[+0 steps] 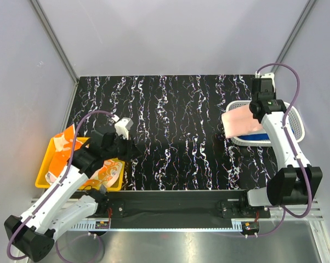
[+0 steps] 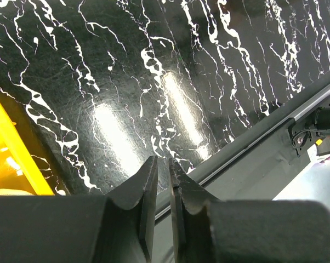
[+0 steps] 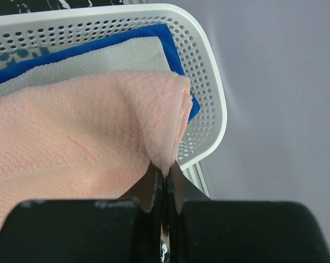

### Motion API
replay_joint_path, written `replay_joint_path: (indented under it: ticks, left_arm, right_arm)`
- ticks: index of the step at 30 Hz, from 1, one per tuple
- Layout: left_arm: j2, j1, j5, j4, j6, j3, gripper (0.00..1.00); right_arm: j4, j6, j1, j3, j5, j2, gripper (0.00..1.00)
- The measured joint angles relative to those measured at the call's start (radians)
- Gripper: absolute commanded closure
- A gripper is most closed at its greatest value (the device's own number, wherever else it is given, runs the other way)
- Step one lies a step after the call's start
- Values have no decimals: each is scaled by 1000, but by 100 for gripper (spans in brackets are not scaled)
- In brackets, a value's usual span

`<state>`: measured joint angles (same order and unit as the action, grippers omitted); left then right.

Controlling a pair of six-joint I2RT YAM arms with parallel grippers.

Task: Fold and stack the towels
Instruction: Neatly place the folded towel into the bin

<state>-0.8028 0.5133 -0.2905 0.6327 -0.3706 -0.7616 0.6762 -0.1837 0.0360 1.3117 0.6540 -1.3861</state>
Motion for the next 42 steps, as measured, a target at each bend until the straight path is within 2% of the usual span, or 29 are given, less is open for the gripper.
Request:
replay_joint_path:
  ticks: [6, 9, 10, 11, 16, 21, 27, 31, 32, 34, 37, 38, 41, 42]
  left_arm:
    - [-19, 0, 0, 0, 0, 1, 82]
    - [-31, 0, 0, 0, 0, 2, 82]
    - [-35, 0, -1, 0, 0, 2, 82]
    - [-39, 0, -1, 0, 0, 2, 81]
    - [-50, 0, -1, -1, 0, 3, 81]
    - [-51, 0, 3, 0, 0, 3, 81]
    - [-66, 0, 34, 2, -2, 3, 80]
    - [-68, 0, 91, 6, -20, 1, 73]
    - [-69, 0, 118, 11, -30, -3, 69]
    - [-68, 0, 174, 27, -61, -12, 67]
    - [-70, 2, 322, 87, -157, -40, 56]
    - [-75, 2, 385, 118, -208, -54, 44]
    - [-99, -5, 559, 214, -356, -97, 40]
    - [-110, -14, 613, 247, -412, -106, 36]
  right_arm:
    - [-27, -5, -92, 28, -18, -36, 99]
    - [-48, 11, -142, 43, -24, -86, 56]
    - [-53, 20, -151, 43, -24, -103, 12]
    - [-56, 36, -158, 44, -24, -126, 1]
    - [-19, 99, -162, 55, -69, -223, 0]
    - [54, 202, -162, 125, -139, -229, 0]
    - [63, 317, -147, 150, -274, -140, 0]
    - [54, 375, -97, 123, -337, -50, 0]
    - [53, 391, -71, 111, -357, -27, 0]
    - [45, 418, 1, 84, -375, 3, 0]
    - [15, 456, 173, 40, -395, 24, 0]
    - [0, 469, 243, 26, -404, 24, 0]
    - [-39, 496, 430, -8, -428, 13, 0]
    - [-56, 501, 476, -16, -438, 6, 0]
